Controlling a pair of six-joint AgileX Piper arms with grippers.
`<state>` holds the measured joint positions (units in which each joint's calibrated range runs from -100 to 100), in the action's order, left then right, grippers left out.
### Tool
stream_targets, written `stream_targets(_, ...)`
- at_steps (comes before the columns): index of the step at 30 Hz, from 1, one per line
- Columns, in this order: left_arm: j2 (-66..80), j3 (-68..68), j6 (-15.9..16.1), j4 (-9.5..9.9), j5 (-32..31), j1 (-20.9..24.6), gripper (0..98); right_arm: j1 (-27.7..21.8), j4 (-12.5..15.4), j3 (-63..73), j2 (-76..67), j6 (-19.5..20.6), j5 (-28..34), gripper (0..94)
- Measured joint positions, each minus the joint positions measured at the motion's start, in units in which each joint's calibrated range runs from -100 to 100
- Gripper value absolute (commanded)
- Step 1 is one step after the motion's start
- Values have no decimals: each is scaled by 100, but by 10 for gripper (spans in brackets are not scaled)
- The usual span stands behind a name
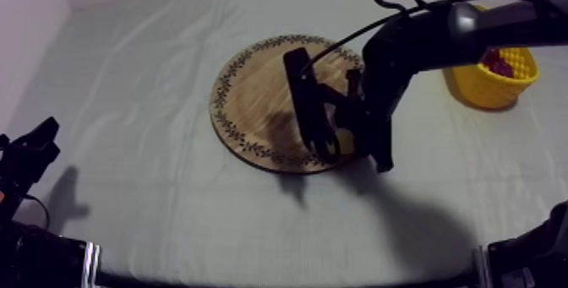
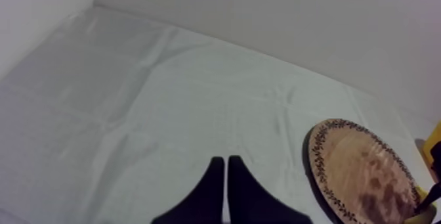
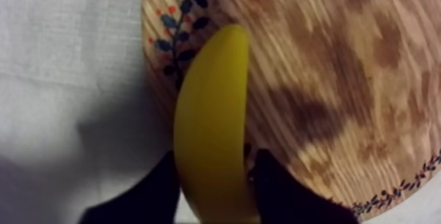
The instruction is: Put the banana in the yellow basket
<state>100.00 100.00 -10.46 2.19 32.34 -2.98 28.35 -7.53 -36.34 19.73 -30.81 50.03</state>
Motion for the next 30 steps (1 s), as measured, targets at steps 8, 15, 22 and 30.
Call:
stream_targets(8,0,0,0,0,0,0,1,-113,-8,223,-317,-135,426,174)
stream_targets(15,0,0,0,0,0,0,1,-351,238,680,-1062,-297,1197,171)
stream_targets(22,0,0,0,0,0,0,1,-666,416,661,-2014,-144,1634,174)
stream_targets(30,0,0,0,0,0,0,1,-1009,588,994,-2828,458,2171,172)
